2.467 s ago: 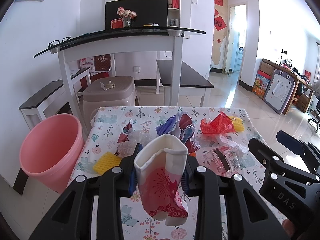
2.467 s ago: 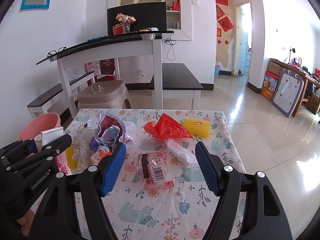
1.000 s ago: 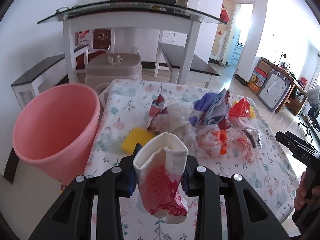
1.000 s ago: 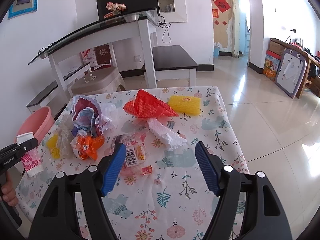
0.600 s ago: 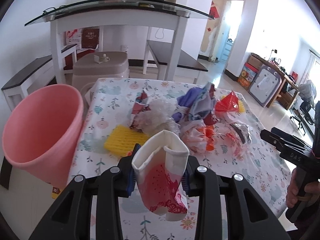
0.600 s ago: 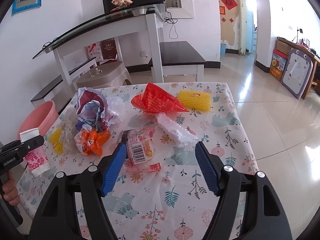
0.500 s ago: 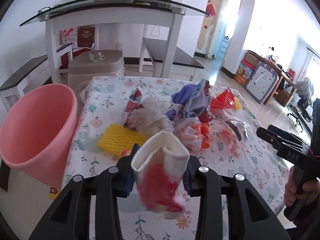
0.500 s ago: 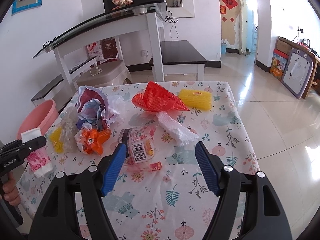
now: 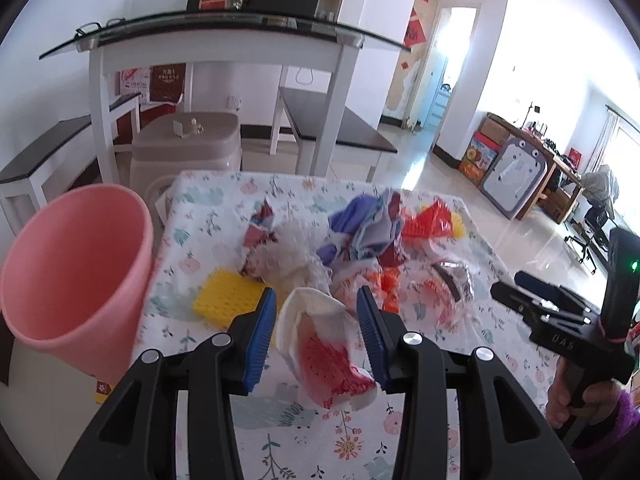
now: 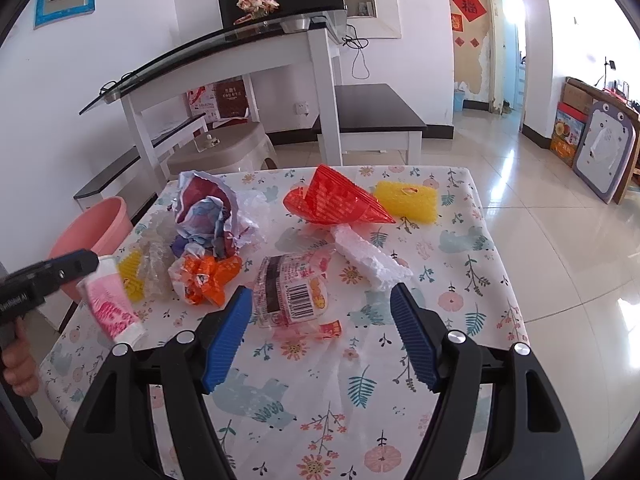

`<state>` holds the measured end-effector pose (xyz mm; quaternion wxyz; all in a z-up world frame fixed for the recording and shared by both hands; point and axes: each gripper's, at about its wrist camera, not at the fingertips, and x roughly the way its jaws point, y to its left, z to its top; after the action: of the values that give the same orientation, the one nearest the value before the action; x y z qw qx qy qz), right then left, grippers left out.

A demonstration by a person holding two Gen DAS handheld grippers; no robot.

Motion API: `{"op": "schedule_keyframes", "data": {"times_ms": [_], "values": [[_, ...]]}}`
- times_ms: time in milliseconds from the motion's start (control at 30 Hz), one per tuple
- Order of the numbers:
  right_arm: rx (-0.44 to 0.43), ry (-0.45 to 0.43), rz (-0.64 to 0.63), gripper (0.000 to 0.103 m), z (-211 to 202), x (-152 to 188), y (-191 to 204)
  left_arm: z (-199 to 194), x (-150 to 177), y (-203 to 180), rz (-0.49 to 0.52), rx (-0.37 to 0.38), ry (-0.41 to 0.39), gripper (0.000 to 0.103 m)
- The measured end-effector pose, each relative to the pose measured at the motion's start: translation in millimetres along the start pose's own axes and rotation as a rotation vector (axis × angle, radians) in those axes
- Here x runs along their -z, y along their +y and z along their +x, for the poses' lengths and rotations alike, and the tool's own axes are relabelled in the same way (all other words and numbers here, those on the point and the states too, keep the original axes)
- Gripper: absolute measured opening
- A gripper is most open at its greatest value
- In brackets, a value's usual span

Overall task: Collect trash
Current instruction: 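Carry the held paper cup with the left gripper toward the pink bucket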

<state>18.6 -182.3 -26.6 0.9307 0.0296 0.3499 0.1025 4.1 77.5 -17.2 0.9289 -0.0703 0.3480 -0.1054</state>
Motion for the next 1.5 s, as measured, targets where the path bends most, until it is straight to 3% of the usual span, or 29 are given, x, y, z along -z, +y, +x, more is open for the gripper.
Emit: {"op": "schedule_keyframes", "data": {"times_ms": [300,533,833,1200,1367,1433,1500], "values": [[-0.012,-0.006,-0.020,0.072,-4.6,1.9,5.6,-22.0,-1.9,20.3,-0.021,-0.064,-0.038,0.041],[-0.028,0.006,-0.037,0.072,-3.6,4.5,12.5,-22.0,21.9,36.8,-0.056,-0.091,0.037,0.040],[-0.042,0.020,-0.081,0.072,-0.4,8.5,24.9,5.6,43.7,43.2,-0.203,0.008,0.172,0.038],[-0.053,0.020,-0.111,0.072,-0.5,9.8,31.7,25.0,29.8,56.5,-0.353,-0.039,0.186,0.037],[-0.081,0.024,-0.135,0.072,0.1,7.0,39.9,33.1,27.6,60.0,-0.358,-0.049,0.203,0.025],[-0.098,0.023,-0.156,0.072,-0.9,6.4,45.6,35.7,26.8,59.3,-0.358,-0.048,0.199,0.016],[-0.116,0.025,-0.173,0.072,-1.3,5.5,50.8,36.2,25.7,59.0,-0.349,-0.050,0.186,0.014]]}}
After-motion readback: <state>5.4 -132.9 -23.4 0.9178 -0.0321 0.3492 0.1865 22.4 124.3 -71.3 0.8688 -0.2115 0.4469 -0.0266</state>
